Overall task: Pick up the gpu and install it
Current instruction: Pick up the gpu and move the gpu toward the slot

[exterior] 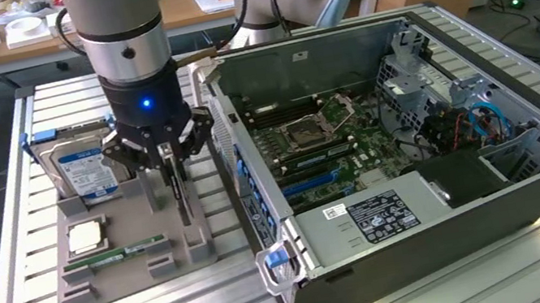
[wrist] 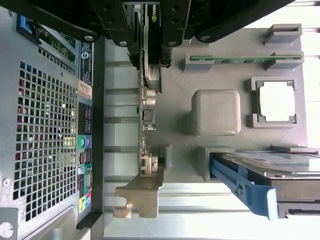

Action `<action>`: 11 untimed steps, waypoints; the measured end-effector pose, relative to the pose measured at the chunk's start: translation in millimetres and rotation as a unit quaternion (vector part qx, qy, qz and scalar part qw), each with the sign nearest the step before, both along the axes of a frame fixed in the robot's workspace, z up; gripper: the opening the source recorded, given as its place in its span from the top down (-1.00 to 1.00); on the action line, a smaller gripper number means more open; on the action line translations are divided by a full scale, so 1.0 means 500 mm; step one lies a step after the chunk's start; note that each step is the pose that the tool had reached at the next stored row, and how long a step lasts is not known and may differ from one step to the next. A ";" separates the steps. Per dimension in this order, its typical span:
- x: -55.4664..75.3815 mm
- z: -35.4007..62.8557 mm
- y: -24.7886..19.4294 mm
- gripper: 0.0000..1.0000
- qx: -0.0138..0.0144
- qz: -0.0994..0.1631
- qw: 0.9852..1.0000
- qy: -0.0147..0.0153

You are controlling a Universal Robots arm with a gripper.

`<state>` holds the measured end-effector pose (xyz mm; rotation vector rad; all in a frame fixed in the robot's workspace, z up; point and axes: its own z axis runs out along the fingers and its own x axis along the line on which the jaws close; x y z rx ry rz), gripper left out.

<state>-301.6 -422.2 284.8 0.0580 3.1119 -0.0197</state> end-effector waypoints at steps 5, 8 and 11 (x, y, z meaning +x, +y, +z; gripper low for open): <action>0.000 0.012 0.0000 0.47 0.000 0.000 1.000 0.000; 0.000 0.020 0.0000 0.47 0.000 0.000 1.000 0.000; 0.000 0.029 0.0000 0.47 0.000 0.000 1.000 0.000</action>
